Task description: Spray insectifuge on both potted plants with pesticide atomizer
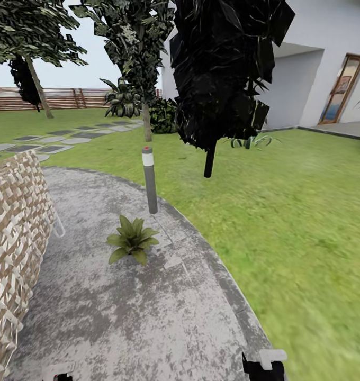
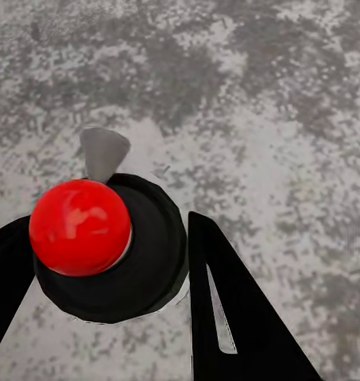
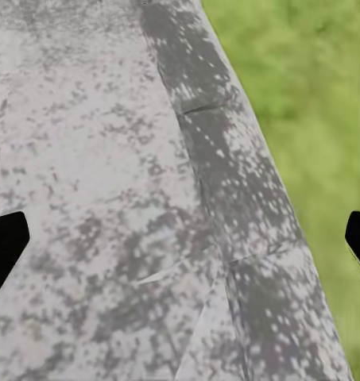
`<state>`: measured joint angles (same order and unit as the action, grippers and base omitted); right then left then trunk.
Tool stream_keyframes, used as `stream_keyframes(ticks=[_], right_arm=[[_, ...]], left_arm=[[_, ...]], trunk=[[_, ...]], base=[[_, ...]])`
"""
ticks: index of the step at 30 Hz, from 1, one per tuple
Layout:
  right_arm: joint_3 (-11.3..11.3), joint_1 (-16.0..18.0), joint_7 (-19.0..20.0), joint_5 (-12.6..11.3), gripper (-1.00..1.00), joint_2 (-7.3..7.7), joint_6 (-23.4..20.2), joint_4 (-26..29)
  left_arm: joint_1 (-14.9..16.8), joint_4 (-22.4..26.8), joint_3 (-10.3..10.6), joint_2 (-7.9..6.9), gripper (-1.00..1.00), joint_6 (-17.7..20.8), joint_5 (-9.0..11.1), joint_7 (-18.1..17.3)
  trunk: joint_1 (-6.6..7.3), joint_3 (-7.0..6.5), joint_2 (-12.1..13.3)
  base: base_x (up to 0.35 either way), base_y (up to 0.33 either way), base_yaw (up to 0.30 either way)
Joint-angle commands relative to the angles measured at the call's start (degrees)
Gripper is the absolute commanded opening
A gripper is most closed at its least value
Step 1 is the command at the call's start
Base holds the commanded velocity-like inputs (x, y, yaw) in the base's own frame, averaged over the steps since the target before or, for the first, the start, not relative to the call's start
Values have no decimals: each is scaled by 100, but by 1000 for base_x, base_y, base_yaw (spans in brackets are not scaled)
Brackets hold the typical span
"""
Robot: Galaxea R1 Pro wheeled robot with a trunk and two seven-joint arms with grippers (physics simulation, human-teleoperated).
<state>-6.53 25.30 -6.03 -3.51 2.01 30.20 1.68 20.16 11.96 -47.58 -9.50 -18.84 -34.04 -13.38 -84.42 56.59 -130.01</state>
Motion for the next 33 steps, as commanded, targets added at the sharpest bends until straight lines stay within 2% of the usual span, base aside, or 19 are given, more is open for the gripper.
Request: stream_keyframes(ticks=[1, 17, 27, 33], right_arm=[[-50, 1, -21, -36, 100, 1, 12, -1], [-50, 1, -21, -36, 100, 1, 12, -1], [-50, 1, -21, -36, 100, 1, 12, -2], [-50, 1, -21, -36, 100, 1, 12, -1]], left_arm=[[6, 0, -50, 1, -100, -15, -32, -34], [6, 0, -50, 1, -100, -15, -32, -34], [6, -1, -50, 9, -100, -17, -32, -34], [6, 0, -50, 10, -100, -16, -32, -34]], trunk=[[-2, 7, -2], [-2, 43, -2], [-2, 66, -2], [-2, 79, -2]], base=[[285, -167, 279], [316, -45, 279], [59, -3, 279], [200, -132, 279]])
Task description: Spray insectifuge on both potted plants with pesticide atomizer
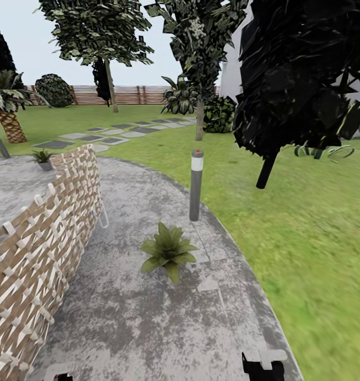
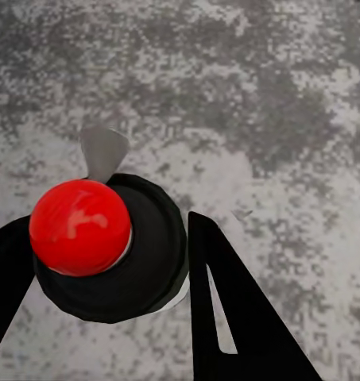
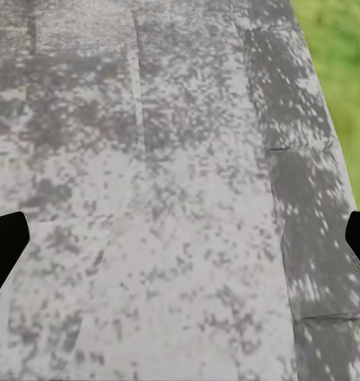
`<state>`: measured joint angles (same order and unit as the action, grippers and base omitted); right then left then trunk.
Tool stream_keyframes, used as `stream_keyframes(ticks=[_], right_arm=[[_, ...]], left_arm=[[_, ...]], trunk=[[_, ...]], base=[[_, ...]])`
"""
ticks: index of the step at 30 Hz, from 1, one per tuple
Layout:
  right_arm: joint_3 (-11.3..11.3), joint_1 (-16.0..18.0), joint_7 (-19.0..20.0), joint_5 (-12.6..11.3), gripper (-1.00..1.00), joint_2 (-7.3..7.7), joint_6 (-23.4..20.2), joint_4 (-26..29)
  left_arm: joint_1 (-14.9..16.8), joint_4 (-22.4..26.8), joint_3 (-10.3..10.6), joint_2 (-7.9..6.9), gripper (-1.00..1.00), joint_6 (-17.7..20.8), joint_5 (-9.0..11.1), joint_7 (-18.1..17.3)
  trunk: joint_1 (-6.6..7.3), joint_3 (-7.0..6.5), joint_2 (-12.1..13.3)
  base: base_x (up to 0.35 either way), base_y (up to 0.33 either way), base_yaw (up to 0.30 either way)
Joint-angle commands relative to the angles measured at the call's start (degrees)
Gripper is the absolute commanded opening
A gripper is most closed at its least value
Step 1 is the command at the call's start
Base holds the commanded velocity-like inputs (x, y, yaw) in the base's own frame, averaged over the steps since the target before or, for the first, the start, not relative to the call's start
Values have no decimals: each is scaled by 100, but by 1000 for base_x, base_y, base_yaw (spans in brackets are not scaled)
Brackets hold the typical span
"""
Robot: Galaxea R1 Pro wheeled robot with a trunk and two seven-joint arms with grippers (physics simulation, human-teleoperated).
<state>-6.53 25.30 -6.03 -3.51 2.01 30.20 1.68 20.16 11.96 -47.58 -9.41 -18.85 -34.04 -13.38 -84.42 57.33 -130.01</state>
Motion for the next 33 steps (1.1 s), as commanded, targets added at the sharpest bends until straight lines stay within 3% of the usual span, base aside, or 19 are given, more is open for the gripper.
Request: stream_keyframes(ticks=[1, 9, 18, 19, 20, 21, 24, 27, 29, 32, 33], right_arm=[[-50, 1, -21, -36, 100, 1, 12, -1], [-50, 1, 4, -12, 100, 47, 19, -9], [-58, 1, 10, -9, 100, 37, 21, -10], [-127, 1, 26, 68, 100, 47, 10, 31], [-323, 1, 60, 271, 100, 52, 10, 103], [-540, 1, 85, 520, 100, 61, 9, 293], [-781, 3, 162, 1065, 100, 69, 1, 965], [-833, 9, 892, 1967, 100, 84, -16, 1354], [-838, 33, 1513, 2355, 100, 125, -21, 1442], [-840, 206, 2421, 2538, 100, 146, -23, 1485], [-841, 275, 2639, 2551, 100, 147, -23, 1488]], left_arm=[[6, 0, -50, 1, -100, -16, -32, -33], [6, 0, -50, -3, -100, -15, -32, -33], [6, -7, -34, 1, -100, -22, -64, -68], [67, 33, 285, 1, -100, 9, -335, -265], [98, 76, 557, -17, -100, 27, -481, -450], [124, 131, 790, -34, -100, 33, -576, -650], [332, 434, 1368, -57, -100, 60, -829, -1339], [521, 922, 1908, -34, -100, 92, -1071, -2239], [640, 1186, 2211, -1, -100, 119, -1205, -2915], [869, 1376, 2621, 35, -100, 150, -1331, -4038], [910, 1393, 2703, 39, -100, 180, -1343, -4263]], trunk=[[-1, 7, -2], [-1, 14, -2], [-1, 14, -2], [-1, 14, -2], [-1, 14, -2], [-1, 14, -2], [-1, 14, -2], [-1, 14, -2], [-1, 14, -2], [-1, 14, -2], [-1, 14, -2]], base=[[237, -165, 279], [269, -121, 97], [15, -5, 1], [0, 0, 0], [0, 0, 0], [0, 0, 0], [0, 0, 0], [0, 0, 0], [0, 0, 0], [0, 0, 0], [0, 0, 0]])
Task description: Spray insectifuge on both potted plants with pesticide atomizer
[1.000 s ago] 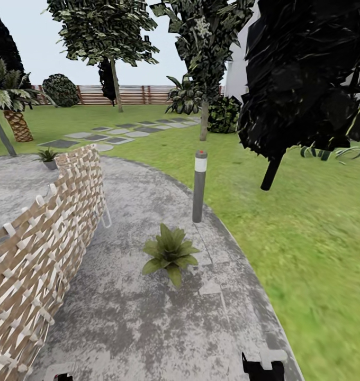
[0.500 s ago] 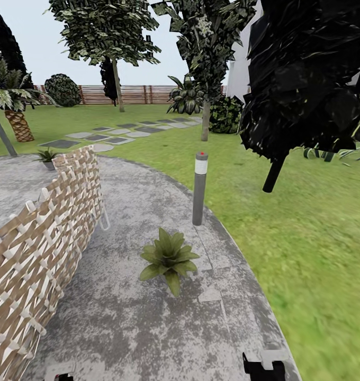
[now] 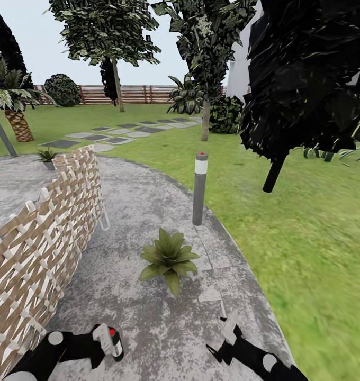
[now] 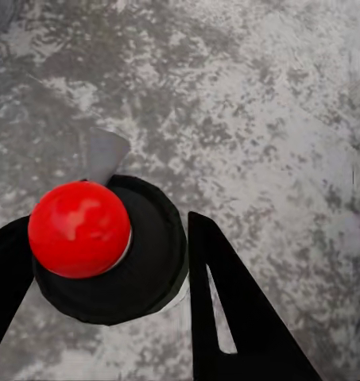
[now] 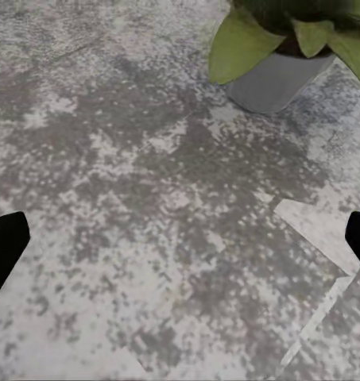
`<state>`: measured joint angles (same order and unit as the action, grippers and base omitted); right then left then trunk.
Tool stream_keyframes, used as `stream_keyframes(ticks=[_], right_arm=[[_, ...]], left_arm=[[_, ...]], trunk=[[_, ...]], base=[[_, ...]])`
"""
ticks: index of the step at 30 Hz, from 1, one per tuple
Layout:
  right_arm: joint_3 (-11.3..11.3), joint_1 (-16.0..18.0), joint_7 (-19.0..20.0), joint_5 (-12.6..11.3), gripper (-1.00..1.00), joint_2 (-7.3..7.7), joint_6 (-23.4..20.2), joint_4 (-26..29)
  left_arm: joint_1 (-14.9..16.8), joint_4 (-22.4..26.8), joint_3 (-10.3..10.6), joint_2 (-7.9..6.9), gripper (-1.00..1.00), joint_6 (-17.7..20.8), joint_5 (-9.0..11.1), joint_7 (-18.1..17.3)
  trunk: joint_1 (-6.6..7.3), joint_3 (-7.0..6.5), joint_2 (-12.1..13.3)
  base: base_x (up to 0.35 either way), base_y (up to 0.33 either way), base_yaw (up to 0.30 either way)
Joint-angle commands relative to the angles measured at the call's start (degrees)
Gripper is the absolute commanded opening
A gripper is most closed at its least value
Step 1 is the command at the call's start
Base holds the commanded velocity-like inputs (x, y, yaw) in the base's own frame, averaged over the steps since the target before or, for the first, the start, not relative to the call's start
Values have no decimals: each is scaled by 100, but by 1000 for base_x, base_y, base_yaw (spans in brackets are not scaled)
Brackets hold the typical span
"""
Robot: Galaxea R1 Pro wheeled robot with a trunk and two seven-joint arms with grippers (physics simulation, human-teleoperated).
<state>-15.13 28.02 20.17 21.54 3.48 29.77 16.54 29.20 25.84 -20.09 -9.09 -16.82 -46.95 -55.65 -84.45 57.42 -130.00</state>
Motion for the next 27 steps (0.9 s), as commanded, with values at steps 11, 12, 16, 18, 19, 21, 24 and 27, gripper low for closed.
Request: stream_keyframes(ticks=[11, 12, 16, 18, 19, 21, 24, 27], right_arm=[[3, 335, 1902, 272, 100, -95, -660, 837], [-3, 335, 1914, 276, 100, -146, -667, 842], [-15, 336, 2031, 280, -100, -221, -671, 846], [-16, 336, 2121, 281, -100, -230, -674, 861], [-16, 336, 2235, 281, -100, -237, -677, 898], [-17, 336, 2518, 281, -100, -263, -683, 1003], [-17, 336, 2790, 281, -100, -325, -691, 1154], [-17, 336, 2827, 284, -100, -456, -692, 1180]], left_arm=[[312, 37, 1562, 58, -100, 826, -203, -970], [313, 36, 1753, 73, -100, 896, -208, -972], [310, 35, 2147, 90, -100, 972, -217, -958], [307, 35, 2183, 93, -100, 977, -218, -943], [306, 35, 2190, 98, -100, 978, -218, -929], [310, 37, 2199, 144, -100, 973, -218, -912], [303, 202, 2190, 239, -100, 967, -210, -898], [275, 418, 2193, 383, -100, 960, -207, -902]], trunk=[[1, 5, -2], [1, 5, -2], [1, 5, -2], [1, 5, -2], [1, 5, -2], [1, 5, -2], [1, 5, -2], [1, 5, -2]], base=[[0, 0, 0], [0, 0, 0], [0, 0, 0], [0, 0, 0], [0, 0, 0], [0, 0, 0], [0, 0, 0], [0, 0, 0]])
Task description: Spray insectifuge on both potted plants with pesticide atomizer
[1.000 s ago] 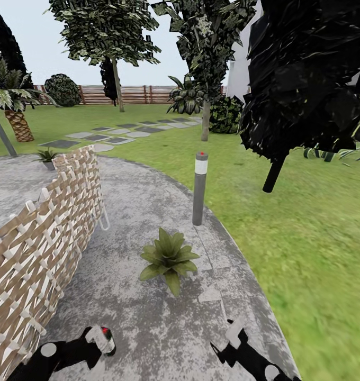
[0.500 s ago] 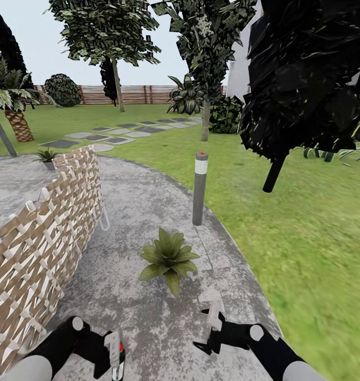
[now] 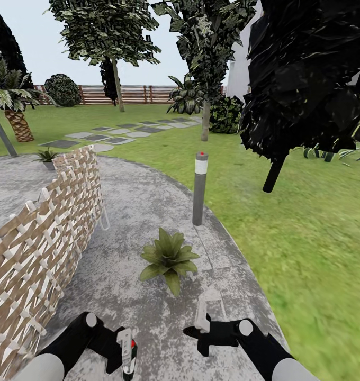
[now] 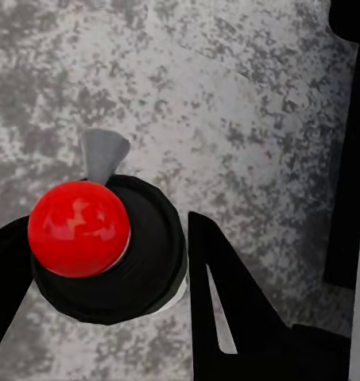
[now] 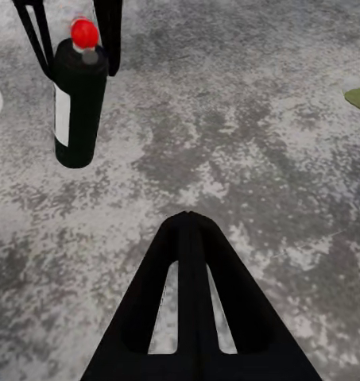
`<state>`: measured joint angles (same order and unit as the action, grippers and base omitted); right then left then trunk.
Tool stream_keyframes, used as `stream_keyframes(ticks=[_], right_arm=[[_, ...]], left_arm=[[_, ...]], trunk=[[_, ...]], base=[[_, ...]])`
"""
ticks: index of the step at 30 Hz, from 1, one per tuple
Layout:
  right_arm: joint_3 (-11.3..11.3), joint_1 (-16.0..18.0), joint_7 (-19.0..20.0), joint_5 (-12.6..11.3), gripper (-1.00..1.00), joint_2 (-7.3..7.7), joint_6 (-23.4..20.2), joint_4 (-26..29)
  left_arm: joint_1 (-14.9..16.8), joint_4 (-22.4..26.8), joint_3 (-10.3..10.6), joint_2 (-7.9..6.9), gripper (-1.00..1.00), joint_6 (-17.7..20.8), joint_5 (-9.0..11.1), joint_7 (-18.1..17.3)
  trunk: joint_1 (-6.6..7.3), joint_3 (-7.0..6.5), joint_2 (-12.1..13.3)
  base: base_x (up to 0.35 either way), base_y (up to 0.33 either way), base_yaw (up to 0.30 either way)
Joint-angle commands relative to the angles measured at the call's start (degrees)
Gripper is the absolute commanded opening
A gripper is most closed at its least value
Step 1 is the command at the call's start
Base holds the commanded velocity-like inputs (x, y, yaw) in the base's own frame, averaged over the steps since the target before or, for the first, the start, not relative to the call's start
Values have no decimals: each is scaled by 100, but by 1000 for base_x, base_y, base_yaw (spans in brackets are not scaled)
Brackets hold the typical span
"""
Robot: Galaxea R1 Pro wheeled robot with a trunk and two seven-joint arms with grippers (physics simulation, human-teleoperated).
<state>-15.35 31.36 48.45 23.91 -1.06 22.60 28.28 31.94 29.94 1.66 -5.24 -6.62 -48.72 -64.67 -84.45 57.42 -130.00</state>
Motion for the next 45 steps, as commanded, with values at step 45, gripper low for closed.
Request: stream_keyframes(ticks=[45], right_arm=[[6, 2, 407, 43, -100, -226, 25, 248]], left_arm=[[-21, 372, 2, 969, -100, -164, 39, -20]], trunk=[[1, 5, -2]], base=[[0, 0, 0]])
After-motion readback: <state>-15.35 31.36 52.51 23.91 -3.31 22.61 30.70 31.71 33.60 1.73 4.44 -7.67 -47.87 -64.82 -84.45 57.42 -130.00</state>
